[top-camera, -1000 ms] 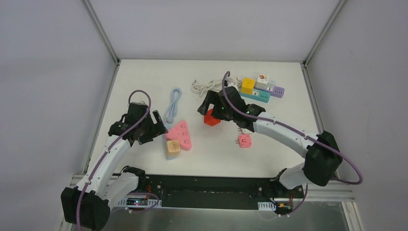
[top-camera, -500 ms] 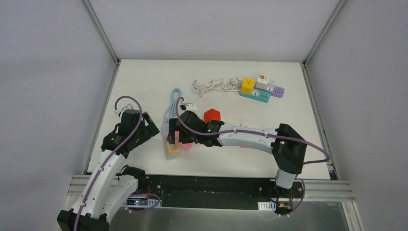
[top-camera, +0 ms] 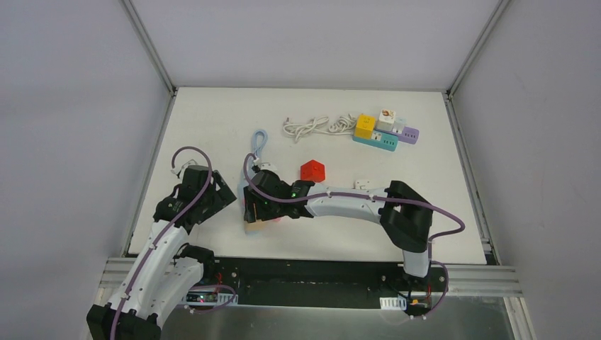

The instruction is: Pull the plug off the socket

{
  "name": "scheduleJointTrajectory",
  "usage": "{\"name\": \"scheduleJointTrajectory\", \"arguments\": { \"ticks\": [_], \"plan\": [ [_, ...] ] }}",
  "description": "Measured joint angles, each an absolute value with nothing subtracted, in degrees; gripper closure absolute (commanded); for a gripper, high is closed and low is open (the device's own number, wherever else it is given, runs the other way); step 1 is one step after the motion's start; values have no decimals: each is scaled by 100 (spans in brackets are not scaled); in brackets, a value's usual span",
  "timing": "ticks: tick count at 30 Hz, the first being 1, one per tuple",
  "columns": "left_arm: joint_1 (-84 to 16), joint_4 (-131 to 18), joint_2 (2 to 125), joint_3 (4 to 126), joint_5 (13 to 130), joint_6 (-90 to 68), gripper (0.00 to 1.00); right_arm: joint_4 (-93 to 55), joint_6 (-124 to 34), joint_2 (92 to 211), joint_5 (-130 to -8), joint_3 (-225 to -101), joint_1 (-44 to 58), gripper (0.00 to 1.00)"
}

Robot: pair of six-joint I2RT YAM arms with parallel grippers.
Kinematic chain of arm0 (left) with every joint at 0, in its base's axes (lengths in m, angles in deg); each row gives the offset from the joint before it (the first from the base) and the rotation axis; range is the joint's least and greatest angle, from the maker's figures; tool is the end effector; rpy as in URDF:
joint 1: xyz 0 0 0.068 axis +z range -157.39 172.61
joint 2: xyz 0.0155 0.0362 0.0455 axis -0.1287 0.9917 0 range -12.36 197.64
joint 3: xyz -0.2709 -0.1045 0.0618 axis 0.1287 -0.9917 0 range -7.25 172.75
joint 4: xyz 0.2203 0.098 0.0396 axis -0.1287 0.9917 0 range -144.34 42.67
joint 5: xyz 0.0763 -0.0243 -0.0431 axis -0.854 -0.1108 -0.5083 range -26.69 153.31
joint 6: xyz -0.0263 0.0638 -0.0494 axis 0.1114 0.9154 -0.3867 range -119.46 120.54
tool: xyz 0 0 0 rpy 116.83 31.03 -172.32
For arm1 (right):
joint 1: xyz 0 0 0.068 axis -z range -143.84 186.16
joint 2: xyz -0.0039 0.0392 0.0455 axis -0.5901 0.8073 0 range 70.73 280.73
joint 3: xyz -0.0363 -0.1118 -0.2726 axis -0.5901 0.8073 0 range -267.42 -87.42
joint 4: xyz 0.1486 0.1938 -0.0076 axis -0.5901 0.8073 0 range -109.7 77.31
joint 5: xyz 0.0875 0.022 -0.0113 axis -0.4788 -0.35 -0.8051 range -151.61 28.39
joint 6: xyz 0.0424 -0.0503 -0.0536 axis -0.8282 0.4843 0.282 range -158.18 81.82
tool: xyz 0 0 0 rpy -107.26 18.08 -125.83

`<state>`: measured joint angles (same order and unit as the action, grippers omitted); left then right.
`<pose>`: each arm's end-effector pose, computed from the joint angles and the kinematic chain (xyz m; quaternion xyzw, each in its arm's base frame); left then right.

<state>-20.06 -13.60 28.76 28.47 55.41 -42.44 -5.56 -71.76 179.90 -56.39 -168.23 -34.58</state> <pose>0.1352 -0.0198 0.2353 -0.2668 0.8865 -0.1174 0.3593 0.1555 0.4246 0.2313 -0.2740 0.8725 0.2923 0.2797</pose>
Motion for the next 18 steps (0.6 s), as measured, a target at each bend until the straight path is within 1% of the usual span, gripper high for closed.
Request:
{"name": "scheduleJointTrajectory", "arguments": {
  "ticks": [5,9,14,17,18],
  "plan": [
    [-2006,-1476,2979,2847,5640,-4251,17,-537,-7180,17992,-5633,-16832,-3455,48],
    [-2006,-1564,3011,2841,5782,-4251,17,-535,-7176,17990,-5628,-16830,-3429,51],
    [-2004,-1817,3044,2773,6125,-4249,17,-672,-7051,17863,-5637,-16631,-3392,50],
    [-2004,-2051,3175,2653,6427,-4249,17,-827,-6912,17623,-5624,-16292,-3377,47],
    [-2004,-2160,3237,2585,6538,-4249,17,-847,-6870,17542,-5604,-16189,-3370,44]
  ]
}}
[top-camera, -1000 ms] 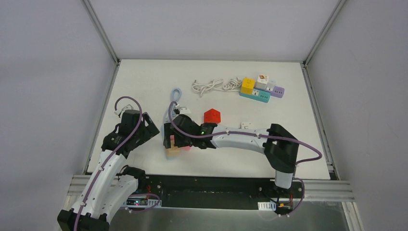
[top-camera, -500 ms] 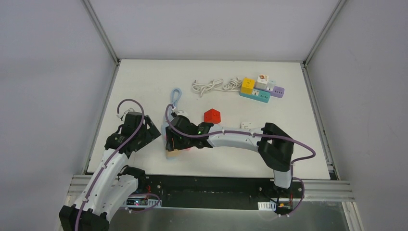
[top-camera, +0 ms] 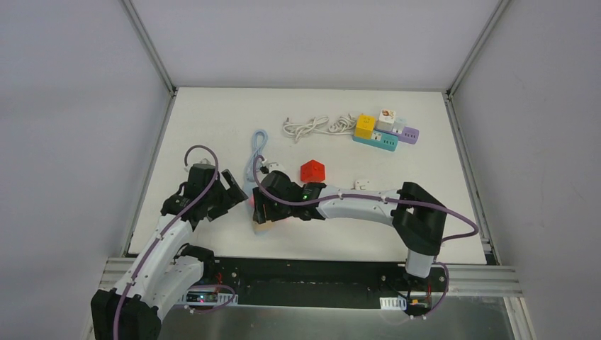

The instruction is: Pull the plug off the socket

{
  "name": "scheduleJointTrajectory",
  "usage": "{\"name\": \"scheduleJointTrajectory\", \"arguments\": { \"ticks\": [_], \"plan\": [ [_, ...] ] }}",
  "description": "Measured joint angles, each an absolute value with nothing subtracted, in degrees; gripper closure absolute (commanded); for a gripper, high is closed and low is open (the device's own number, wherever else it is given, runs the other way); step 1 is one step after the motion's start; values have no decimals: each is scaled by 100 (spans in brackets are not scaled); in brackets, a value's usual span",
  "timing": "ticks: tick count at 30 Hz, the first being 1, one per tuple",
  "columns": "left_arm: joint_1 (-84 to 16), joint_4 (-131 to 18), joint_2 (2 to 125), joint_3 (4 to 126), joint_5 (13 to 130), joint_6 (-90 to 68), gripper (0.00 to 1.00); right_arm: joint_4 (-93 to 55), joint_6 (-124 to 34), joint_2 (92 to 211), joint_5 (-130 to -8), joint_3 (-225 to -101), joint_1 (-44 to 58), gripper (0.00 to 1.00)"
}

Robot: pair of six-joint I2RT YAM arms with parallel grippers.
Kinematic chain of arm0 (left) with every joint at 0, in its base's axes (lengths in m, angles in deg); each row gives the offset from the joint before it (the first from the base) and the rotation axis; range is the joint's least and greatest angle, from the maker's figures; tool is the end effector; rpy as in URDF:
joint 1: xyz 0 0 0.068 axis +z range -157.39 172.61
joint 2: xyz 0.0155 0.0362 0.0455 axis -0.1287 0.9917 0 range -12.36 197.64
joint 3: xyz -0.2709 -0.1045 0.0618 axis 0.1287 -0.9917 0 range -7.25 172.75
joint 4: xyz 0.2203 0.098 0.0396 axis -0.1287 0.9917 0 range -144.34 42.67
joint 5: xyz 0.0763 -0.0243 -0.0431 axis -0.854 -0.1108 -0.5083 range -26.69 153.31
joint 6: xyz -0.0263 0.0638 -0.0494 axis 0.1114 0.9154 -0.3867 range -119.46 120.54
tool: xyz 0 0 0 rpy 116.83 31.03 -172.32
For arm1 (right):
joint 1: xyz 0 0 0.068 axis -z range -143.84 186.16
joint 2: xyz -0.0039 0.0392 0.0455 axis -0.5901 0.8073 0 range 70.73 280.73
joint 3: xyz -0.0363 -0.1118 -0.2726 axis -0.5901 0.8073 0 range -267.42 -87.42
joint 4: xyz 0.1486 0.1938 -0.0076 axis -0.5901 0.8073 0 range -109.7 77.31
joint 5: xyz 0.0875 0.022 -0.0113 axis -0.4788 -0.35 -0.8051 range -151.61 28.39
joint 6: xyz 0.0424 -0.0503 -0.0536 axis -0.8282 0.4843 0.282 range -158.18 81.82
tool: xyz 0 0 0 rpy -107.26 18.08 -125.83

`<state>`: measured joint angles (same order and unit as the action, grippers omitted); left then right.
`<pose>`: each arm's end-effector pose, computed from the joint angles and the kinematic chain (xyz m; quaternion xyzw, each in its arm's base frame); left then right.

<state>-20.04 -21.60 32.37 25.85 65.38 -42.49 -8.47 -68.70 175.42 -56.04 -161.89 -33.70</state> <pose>0.1508 -0.0365 0.2260 -0.2347 0.8913 -0.1957 0.3350 0.1550 0.4016 0.2325 -0.2877 0.8641 0.2872 0.2969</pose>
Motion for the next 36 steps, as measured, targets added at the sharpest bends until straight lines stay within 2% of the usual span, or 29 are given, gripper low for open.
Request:
{"name": "scheduleJointTrajectory", "arguments": {
  "ticks": [4,6,8,12,18,22,26,28,31,36],
  "plan": [
    [-2004,-2514,3473,2288,6923,-4277,17,-886,-6745,17389,-5515,-16004,-3346,24],
    [-2004,-2724,3580,2148,7124,-4327,17,-889,-6715,17386,-5432,-15997,-3348,18],
    [-2004,-2914,3665,2058,7316,-4364,17,-876,-6691,17386,-5375,-15982,-3344,15],
    [-2004,-3234,3805,2017,7576,-4393,16,-869,-6660,17391,-5344,-15982,-3322,16],
    [-2004,-3629,4074,1973,7817,-4408,17,-836,-6658,17616,-5462,-16126,-3294,34],
    [-2004,-3728,4286,1916,7852,-4408,25,-834,-6730,17699,-5497,-16200,-3291,51],
    [-2004,-3857,4443,1912,7887,-4456,39,-830,-6752,17699,-5504,-16200,-3291,79],
    [-2004,-3913,4528,1912,7898,-4485,43,-832,-6750,17699,-5510,-16200,-3289,100],
    [-2004,-4029,4605,1905,7939,-4509,51,-867,-6769,17697,-5548,-16183,-3259,100],
    [-2004,-4254,4515,1761,7930,-4520,58,-989,-6828,17675,-5642,-16122,-3221,100]
  ]
}}
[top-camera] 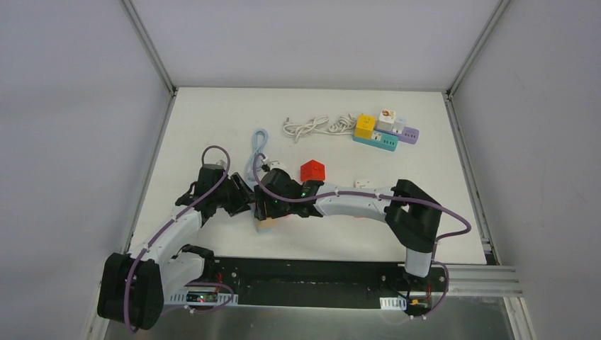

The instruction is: Pull the plug off the socket

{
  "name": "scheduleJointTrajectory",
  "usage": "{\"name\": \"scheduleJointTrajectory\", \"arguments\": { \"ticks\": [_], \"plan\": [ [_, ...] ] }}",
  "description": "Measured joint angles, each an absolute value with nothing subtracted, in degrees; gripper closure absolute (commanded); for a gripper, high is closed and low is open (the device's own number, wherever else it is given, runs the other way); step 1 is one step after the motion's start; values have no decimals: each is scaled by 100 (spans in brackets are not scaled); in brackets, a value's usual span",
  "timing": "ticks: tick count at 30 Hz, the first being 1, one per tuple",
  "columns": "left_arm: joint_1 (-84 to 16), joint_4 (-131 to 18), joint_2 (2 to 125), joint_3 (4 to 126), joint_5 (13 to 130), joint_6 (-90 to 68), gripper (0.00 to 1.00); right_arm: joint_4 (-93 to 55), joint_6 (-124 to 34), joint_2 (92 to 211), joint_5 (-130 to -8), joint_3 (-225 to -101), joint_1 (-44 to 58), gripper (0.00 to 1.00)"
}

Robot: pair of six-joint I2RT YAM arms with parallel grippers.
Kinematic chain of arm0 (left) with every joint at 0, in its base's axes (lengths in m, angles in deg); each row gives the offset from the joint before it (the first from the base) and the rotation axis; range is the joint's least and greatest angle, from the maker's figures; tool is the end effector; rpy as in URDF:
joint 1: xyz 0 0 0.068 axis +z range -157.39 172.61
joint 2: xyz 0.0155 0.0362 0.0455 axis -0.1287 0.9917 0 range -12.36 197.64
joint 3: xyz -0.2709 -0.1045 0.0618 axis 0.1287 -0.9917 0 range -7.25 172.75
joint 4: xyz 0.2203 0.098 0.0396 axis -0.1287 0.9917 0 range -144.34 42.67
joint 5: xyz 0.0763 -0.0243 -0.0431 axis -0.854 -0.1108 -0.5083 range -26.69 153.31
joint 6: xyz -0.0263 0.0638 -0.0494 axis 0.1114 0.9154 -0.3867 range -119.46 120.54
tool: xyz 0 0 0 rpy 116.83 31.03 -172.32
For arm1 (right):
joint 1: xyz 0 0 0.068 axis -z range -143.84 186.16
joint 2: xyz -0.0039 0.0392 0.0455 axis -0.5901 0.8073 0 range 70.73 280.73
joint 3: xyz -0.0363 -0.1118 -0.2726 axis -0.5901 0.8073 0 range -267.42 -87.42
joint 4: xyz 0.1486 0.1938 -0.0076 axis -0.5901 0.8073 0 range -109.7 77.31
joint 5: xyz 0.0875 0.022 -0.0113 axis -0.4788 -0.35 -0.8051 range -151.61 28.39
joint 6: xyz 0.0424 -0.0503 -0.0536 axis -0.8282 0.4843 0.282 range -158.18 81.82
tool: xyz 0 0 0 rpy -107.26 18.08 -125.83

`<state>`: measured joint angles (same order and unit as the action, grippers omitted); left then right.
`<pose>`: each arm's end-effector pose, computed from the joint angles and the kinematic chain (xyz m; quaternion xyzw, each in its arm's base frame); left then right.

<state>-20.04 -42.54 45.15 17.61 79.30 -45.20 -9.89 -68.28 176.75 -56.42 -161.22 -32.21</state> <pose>0.1830 -0.0620 0.1834 -0.2084 0.8906 -0.2989 0.2721 0.1661 0.4006 0.2218 -0.2818 0.8683 0.2806 0.2965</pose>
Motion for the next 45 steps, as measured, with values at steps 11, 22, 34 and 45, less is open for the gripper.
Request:
{"name": "scheduleJointTrajectory", "arguments": {
  "ticks": [11,22,34,45],
  "plan": [
    [-2004,-4344,4434,1689,7834,-4517,66,-1243,-6955,17618,-6111,-15934,-2999,100],
    [-2004,-4350,4463,1693,7836,-4520,73,-852,-6490,17679,-5108,-16248,-3414,100],
    [-2004,-4311,4500,1770,7854,-4511,76,-1083,-6483,17533,-5585,-15977,-3154,100],
    [-2004,-4254,4526,1794,7889,-4513,78,-727,-6210,17651,-5130,-16286,-3374,100]
  ]
}}
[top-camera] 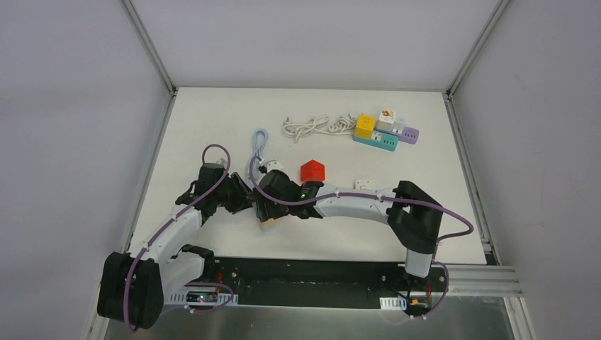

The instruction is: Pull the plug off the socket

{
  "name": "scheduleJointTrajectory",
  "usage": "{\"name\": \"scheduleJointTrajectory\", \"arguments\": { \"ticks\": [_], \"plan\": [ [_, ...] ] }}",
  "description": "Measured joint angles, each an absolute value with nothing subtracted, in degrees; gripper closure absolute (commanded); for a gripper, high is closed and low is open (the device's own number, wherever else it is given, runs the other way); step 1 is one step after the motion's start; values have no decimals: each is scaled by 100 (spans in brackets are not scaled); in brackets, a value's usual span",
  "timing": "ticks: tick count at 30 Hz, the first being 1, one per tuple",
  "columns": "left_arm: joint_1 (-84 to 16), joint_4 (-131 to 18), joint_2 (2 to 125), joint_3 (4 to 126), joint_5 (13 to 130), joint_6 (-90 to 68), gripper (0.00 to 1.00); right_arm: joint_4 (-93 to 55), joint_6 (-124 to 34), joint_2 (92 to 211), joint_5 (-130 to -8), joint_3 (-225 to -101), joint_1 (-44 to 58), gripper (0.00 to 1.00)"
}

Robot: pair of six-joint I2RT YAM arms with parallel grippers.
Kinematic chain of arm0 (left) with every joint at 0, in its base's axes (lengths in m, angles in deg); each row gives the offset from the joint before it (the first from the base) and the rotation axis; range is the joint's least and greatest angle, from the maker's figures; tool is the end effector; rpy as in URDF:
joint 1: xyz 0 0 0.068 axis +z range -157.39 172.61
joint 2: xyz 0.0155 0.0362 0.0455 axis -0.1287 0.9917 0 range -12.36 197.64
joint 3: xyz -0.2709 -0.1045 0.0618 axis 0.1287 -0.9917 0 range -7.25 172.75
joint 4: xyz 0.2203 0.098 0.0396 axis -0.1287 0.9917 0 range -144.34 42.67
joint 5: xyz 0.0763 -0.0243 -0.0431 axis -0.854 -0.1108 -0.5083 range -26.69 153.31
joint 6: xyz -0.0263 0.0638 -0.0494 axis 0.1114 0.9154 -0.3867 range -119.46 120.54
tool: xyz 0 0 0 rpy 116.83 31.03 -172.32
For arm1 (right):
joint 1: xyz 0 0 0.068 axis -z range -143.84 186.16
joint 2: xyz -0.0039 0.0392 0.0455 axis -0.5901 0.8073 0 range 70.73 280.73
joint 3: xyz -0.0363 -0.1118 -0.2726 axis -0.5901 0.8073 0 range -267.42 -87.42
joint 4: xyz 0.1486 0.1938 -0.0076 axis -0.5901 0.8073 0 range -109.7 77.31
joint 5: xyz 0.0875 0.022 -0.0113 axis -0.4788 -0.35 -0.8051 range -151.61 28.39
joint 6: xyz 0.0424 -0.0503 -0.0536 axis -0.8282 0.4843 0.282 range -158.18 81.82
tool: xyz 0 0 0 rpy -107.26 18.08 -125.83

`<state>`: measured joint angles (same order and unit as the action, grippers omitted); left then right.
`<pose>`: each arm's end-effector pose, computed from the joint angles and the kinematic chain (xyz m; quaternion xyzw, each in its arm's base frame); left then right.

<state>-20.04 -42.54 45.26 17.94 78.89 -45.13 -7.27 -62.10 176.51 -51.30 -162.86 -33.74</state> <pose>0.1843 -0.0618 0.1848 -0.2089 0.8901 -0.2967 0.2756 0.1612 0.4017 0.2287 -0.3233 0.8541 0.2352 0.3327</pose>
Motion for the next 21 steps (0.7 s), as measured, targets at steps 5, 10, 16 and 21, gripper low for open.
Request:
{"name": "scheduleJointTrajectory", "arguments": {
  "ticks": [5,10,16,21],
  "plan": [
    [-2004,-4263,4524,1800,7889,-4517,79,-1090,-6361,17496,-5757,-15940,-3090,100],
    [-2004,-4248,4504,1800,7891,-4513,80,-812,-6267,17592,-5414,-16183,-3261,100],
    [-2004,-4226,4487,1803,7913,-4515,81,-548,-6195,17725,-5130,-16447,-3396,100],
    [-2004,-4239,4485,1803,7922,-4517,82,-664,-6367,17655,-5687,-16307,-3123,100]
  ]
}}
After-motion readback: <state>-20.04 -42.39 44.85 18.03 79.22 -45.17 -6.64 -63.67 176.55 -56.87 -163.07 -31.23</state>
